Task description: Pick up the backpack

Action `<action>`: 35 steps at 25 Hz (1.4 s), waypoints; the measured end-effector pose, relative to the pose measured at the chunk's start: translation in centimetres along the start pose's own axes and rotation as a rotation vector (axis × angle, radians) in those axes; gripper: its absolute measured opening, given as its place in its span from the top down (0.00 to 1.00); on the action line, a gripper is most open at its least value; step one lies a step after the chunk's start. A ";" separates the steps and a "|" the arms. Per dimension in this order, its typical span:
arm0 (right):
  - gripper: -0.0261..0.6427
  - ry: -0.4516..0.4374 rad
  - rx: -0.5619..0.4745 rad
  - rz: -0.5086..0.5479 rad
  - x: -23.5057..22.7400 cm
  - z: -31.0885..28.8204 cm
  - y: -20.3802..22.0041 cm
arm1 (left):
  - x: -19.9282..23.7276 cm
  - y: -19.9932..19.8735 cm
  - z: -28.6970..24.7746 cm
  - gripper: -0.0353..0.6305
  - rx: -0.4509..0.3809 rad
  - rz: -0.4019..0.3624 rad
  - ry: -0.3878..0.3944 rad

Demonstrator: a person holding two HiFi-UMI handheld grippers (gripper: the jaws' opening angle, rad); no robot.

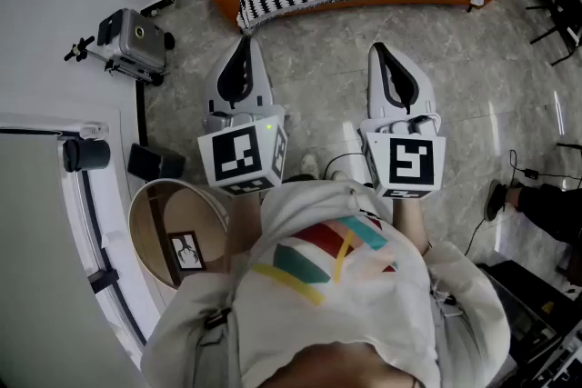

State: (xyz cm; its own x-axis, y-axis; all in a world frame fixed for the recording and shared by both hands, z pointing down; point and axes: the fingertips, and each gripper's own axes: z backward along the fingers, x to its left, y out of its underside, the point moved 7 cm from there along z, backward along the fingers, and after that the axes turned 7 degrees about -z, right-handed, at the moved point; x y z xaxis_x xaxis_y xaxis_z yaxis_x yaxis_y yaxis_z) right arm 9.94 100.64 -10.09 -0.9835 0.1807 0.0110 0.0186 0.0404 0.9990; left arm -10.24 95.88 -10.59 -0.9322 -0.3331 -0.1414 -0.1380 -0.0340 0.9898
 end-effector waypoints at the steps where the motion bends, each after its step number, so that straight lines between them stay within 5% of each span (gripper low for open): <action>1: 0.95 0.002 0.000 0.002 0.1 0.0 0.0 | 0.1 0.0 0.1 0.93 -0.004 0.001 0.001; 23: 0.95 -0.005 0.035 -0.048 3.2 -4.9 1.4 | 6.5 1.8 -3.4 0.93 0.009 0.016 -0.005; 35: 0.95 -0.096 -0.042 -0.091 -1.4 -16.9 1.8 | 8.6 2.4 -13.0 0.93 -0.014 -0.039 -0.105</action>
State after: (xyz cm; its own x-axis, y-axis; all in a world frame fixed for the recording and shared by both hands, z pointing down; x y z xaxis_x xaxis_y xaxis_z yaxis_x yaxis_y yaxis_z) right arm 8.27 83.85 -7.57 -0.9590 0.2712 -0.0819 -0.0796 0.0197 0.9966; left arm -14.26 80.72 -9.21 -0.9563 -0.2306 -0.1797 -0.1707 -0.0586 0.9836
